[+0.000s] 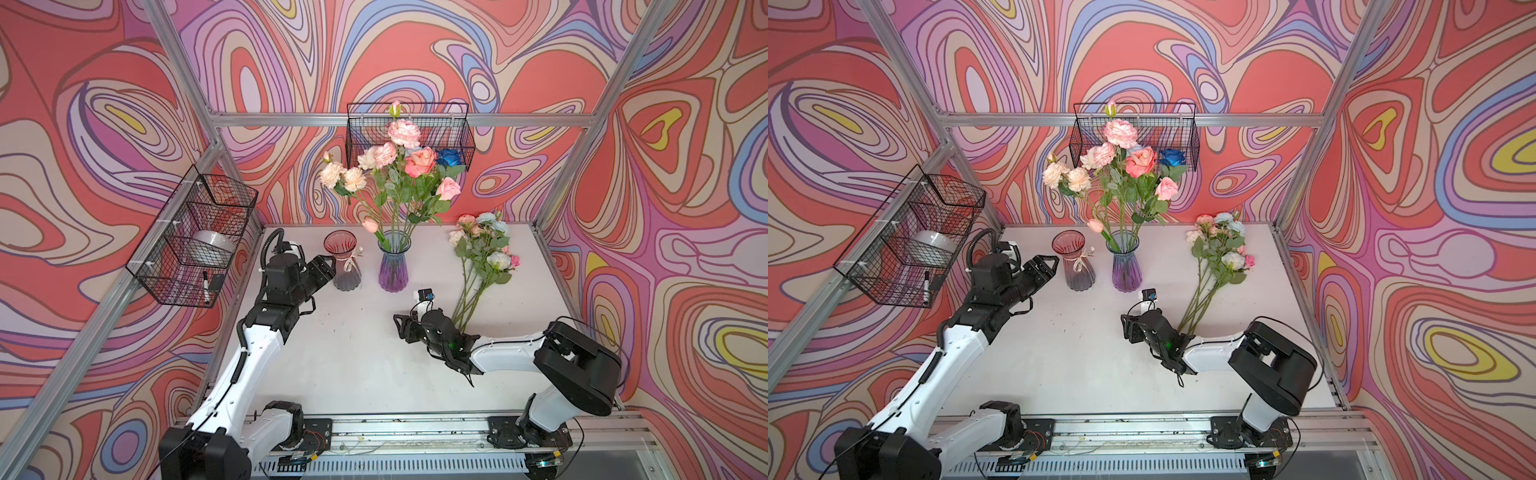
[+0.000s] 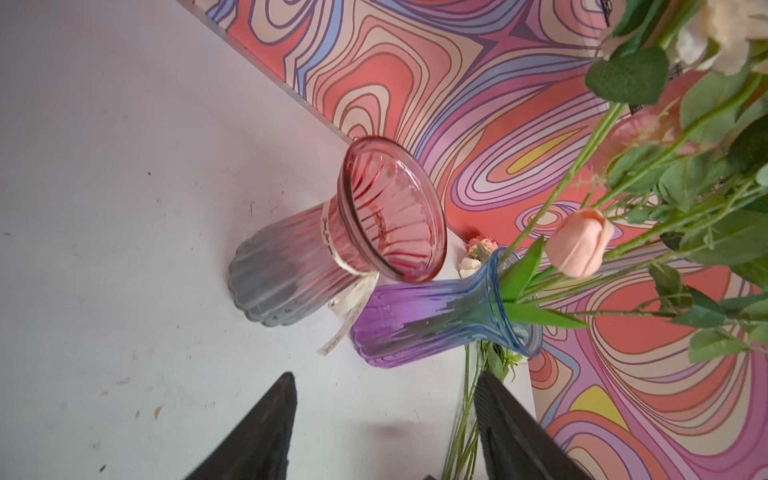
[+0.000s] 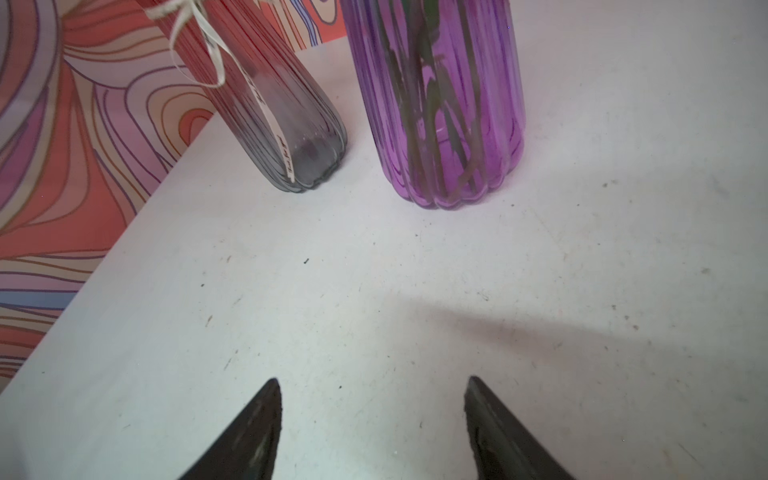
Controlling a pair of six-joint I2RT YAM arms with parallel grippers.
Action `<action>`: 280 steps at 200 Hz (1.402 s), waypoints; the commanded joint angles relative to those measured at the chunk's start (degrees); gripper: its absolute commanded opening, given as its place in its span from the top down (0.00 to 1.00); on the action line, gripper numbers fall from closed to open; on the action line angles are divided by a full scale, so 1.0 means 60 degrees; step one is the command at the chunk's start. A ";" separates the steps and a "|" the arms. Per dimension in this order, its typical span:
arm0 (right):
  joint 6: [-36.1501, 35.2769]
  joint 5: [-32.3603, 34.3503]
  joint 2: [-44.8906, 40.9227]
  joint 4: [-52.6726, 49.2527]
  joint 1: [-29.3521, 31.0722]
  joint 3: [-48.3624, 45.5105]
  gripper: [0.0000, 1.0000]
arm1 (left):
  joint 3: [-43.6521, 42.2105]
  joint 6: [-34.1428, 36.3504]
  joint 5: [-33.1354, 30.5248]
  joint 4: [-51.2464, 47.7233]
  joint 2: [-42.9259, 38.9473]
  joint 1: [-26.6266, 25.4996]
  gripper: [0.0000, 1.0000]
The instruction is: Arrange the flowers into the vase
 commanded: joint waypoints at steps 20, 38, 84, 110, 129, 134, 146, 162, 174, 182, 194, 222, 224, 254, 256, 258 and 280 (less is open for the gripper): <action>0.0472 0.0556 -0.1597 -0.1126 0.0157 -0.0667 0.29 | 0.1296 0.0659 -0.0060 0.0260 0.1984 0.0322 0.30; 0.0534 0.0801 -0.2366 -0.1604 0.0162 -0.0929 0.28 | 0.1833 0.0919 -0.0235 -0.0061 0.2671 0.0335 0.36; 0.0824 0.1310 -0.4293 -0.2654 0.0172 -0.1645 0.29 | 0.2672 0.1208 -0.0482 -0.0786 0.3630 0.0370 0.51; 0.0886 0.1658 -0.5270 -0.3277 0.0161 -0.1909 0.28 | 0.2916 0.1333 -0.0653 -0.1288 0.3955 0.0370 0.59; 0.0901 0.1844 -0.5827 -0.3733 0.0165 -0.2021 0.29 | 0.3043 0.1421 -0.0559 -0.1723 0.4081 0.0374 0.68; 0.0913 0.1912 -0.5946 -0.3838 0.0161 -0.2061 0.29 | 0.3047 0.1434 -0.0545 -0.1795 0.4083 0.0371 0.70; 0.0932 0.2053 -0.6211 -0.4076 0.0174 -0.2136 0.29 | 0.3040 0.1503 -0.0530 -0.2010 0.4045 0.0374 0.73; 0.0982 0.2189 -0.6541 -0.4285 0.0171 -0.2269 0.29 | 0.2879 0.1560 -0.0503 -0.2198 0.3871 0.0370 0.78; 0.0976 0.2308 -0.6733 -0.4436 0.0171 -0.2326 0.29 | 0.2628 0.1568 -0.0402 -0.2242 0.3593 0.0373 0.85; 0.0990 0.2411 -0.6851 -0.4593 0.0166 -0.2336 0.28 | 0.2451 0.1575 -0.0375 -0.2260 0.3362 0.0372 0.89; 0.0957 0.2548 -0.7010 -0.4752 0.0169 -0.2351 0.29 | 0.2153 0.1571 -0.0302 -0.2234 0.2996 0.0370 0.94; 0.0801 0.2806 -0.7305 -0.5036 0.0162 -0.2309 0.29 | 0.1747 0.1525 0.0069 -0.2507 0.2062 0.0353 1.00; 0.0793 0.2832 -0.7319 -0.5064 0.0165 -0.2301 0.28 | 0.1712 0.1497 0.0108 -0.2521 0.1982 0.0355 1.00; 0.0768 0.3121 -0.7558 -0.5439 0.0161 -0.2227 0.28 | 0.1532 0.1520 0.0560 -0.3164 0.0780 0.0071 1.00; 0.0763 0.3126 -0.7576 -0.5461 0.0161 -0.2225 0.28 | 0.1556 0.1558 0.0567 -0.3261 0.0716 0.0031 1.00; 0.0765 0.3135 -0.7602 -0.5485 0.0172 -0.2232 0.28 | 0.1573 0.1586 0.0569 -0.3343 0.0653 -0.0019 1.00; 0.0828 0.3238 -0.7751 -0.5590 0.0165 -0.2321 0.28 | 0.1823 0.1954 0.0346 -0.4235 0.0021 -0.0855 1.00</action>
